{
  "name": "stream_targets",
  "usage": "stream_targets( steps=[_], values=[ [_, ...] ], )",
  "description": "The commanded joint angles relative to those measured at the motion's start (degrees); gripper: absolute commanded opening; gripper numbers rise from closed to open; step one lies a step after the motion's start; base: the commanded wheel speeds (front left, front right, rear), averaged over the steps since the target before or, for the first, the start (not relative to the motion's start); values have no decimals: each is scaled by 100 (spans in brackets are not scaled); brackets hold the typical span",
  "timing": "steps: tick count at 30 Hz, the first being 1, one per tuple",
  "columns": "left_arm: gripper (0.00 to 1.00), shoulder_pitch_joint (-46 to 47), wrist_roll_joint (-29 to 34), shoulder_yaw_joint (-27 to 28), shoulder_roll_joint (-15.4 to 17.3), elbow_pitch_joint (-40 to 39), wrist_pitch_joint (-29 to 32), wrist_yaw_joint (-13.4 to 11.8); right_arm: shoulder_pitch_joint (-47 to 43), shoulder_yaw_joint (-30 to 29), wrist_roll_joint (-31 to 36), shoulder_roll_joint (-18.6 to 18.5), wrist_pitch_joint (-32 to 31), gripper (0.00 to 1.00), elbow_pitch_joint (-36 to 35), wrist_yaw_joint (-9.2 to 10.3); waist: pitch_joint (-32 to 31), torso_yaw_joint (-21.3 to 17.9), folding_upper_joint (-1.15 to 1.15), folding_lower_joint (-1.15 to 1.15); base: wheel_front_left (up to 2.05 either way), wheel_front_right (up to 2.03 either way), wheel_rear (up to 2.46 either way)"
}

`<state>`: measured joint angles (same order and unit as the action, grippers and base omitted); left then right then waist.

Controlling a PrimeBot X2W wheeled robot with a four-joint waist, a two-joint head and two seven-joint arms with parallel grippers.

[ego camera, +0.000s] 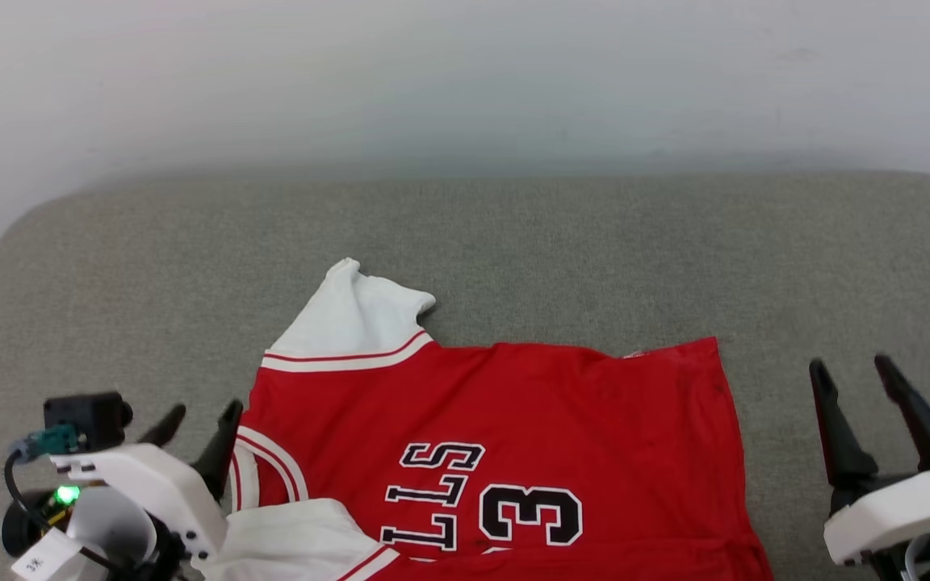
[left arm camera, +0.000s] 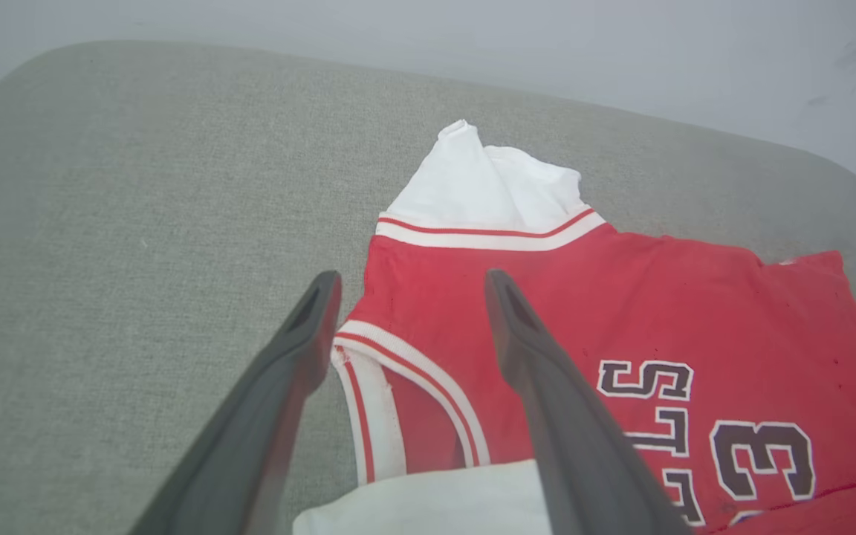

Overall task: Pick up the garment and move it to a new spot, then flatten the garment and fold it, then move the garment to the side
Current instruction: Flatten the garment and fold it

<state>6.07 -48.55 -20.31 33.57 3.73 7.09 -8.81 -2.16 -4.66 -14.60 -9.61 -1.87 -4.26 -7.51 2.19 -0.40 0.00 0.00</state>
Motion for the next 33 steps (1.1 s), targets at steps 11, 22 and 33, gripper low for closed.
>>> stream_targets(
  steps=[11,22,33],
  values=[
    [100,1633,553,103,-175,357,-627,79,993,23,248,190,142,100,-566,5,1352,-236,0,0,0,0,0],
    [100,3468,95,-210,145,1370,1115,921,1625,268,168,392,216,100,-349,5,2276,-769,0,0,0,0,0],
    [100,4154,-299,-655,545,2368,3644,836,1770,402,-17,552,427,100,142,5,2562,-1268,0,0,0,0,0]
  ],
)
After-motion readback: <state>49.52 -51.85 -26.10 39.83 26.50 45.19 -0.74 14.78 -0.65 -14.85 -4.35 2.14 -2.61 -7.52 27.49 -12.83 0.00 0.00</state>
